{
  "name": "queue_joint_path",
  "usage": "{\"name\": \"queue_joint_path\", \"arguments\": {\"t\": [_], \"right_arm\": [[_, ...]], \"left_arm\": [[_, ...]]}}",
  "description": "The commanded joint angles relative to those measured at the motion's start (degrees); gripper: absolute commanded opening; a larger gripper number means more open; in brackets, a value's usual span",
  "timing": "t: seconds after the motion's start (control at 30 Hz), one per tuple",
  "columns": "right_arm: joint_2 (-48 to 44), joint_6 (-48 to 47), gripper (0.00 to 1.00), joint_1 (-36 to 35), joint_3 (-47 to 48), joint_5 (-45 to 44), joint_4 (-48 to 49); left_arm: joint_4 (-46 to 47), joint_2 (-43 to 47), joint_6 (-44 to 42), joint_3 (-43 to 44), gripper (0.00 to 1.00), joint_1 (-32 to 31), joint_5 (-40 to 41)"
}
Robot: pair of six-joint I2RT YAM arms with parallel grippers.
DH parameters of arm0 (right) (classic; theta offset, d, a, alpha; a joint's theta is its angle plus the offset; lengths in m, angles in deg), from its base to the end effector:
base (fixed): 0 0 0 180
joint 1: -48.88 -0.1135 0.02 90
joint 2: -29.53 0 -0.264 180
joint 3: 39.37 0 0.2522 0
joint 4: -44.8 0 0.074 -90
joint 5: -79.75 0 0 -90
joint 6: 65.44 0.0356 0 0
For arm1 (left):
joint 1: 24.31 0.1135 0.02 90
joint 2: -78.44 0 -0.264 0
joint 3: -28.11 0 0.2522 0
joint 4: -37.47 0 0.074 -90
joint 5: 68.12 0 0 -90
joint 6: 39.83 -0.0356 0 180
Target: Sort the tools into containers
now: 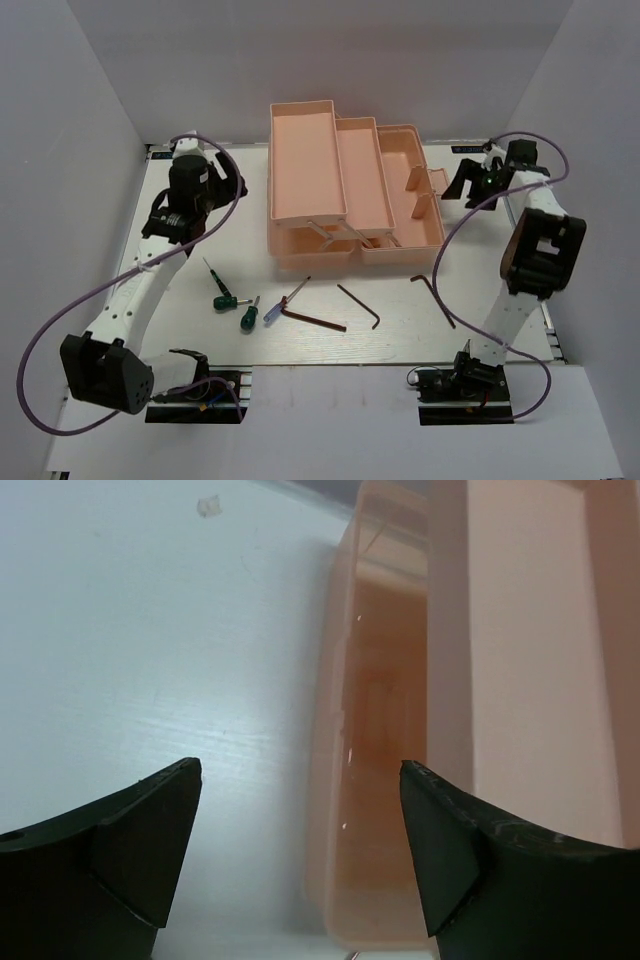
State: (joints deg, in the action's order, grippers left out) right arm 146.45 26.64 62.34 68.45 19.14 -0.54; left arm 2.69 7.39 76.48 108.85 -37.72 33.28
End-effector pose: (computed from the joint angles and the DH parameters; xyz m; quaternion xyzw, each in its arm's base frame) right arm 0.4413 -0.0877 0.2236 0.0478 0.9231 0.2111 0.3179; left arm 0.2754 -0.0584 0.3595 -0.1473 0.8283 -0.1026 0.5307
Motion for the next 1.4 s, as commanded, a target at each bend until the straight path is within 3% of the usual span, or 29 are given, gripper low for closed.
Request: {"name": "queue_joint_path", "arguments": {"t": [0.0, 0.07, 0.1, 0.13, 0.17, 0.23, 0.3, 0.33, 0.37, 0.43, 0.47, 0.53, 0.67, 0.87, 1.0, 1.1, 1.13, 1.23, 1.37], "right_arm": [[-21.8, -10.4, 0.9, 0.8, -13.6, -11.7, 6.2], [-26.5, -16.5, 0.9, 1.0, -20.6, -11.2, 8.3], [-30.7, -18.7, 0.8, 1.0, -22.4, -8.9, 6.8], [-34.4, -23.4, 0.41, 1.0, -25.7, -5.1, 3.0], [-35.8, -26.1, 0.21, 0.9, -29.2, -1.5, -1.3], [-43.0, -37.8, 0.03, 0.3, -34.6, 2.4, -6.1], [-47.5, -42.0, 0.01, -0.1, -40.7, 6.5, -11.2], [-50.3, -45.5, 0.08, -1.2, -44.6, 6.7, -11.6], [-51.3, -45.9, 0.2, -1.7, -48.0, 6.0, -11.5], [-54.5, -44.7, 0.29, -3.4, -51.8, 4.9, -11.1], [-55.0, -44.1, 0.42, -4.3, -53.9, 4.5, -8.9], [-55.8, -41.0, 0.46, -5.9, -56.2, 1.2, -7.0], [-53.9, -36.0, 0.5, -9.9, -59.3, -5.0, 1.4], [-49.8, -33.6, 0.53, -13.1, -63.6, -15.5, 10.5], [-45.8, -32.8, 0.53, -15.3, -63.7, -17.2, 11.2], [-43.9, -32.5, 0.49, -15.7, -63.5, -19.3, 11.4], [-43.6, -32.8, 0.39, -16.1, -63.6, -20.0, 11.1], [-42.8, -33.6, 0.17, -16.2, -63.2, -20.7, 8.8], [-42.0, -35.8, 0.02, -16.0, -61.6, -18.0, 3.0]], "left_arm": [[-8.4, 3.8, -1.5, -4.3, 0.88, -0.3, 0.3], [-11.7, 5.5, 0.6, -6.5, 0.74, -0.3, 1.9], [-13.5, 5.5, 2.2, -7.6, 0.67, -0.3, 1.9], [-17.4, 6.4, 6.8, -10.1, 0.58, -0.3, 2.0], [-18.7, 6.4, 8.4, -11.6, 0.56, -0.3, 1.3], [-19.8, 9.1, 13.4, -17.3, 0.53, -0.8, -0.6], [-18.0, 10.7, 14.7, -21.0, 0.55, -0.8, -2.3], [-16.2, 11.4, 14.7, -23.9, 0.57, -0.8, -2.3], [-16.2, 11.5, 14.7, -24.7, 0.6, -0.8, -2.3], [-16.2, 11.5, 14.7, -24.7, 0.64, -0.8, -1.6], [-15.4, 10.8, 13.1, -25.2, 0.67, -0.8, -1.6], [-14.4, 10.8, 11.5, -25.8, 0.71, -0.8, -3.3], [-7.5, 12.4, -0.6, -27.2, 0.72, -1.4, -15.3], [-4.0, 16.9, -7.7, -28.9, 0.72, -1.9, -25.6], [-3.0, 16.9, -11.0, -28.9, 0.74, -3.1, -31.7], [2.0, 16.9, -13.0, -28.9, 0.78, -6.5, -41.5], [5.0, 16.9, -14.8, -28.9, 0.81, -7.8, -48.2], [4.7, 16.9, -18.0, -27.2, 0.84, -12.2, -47.5], [4.7, 13.9, -19.4, -25.0, 0.84, -16.5, -44.4]]}}
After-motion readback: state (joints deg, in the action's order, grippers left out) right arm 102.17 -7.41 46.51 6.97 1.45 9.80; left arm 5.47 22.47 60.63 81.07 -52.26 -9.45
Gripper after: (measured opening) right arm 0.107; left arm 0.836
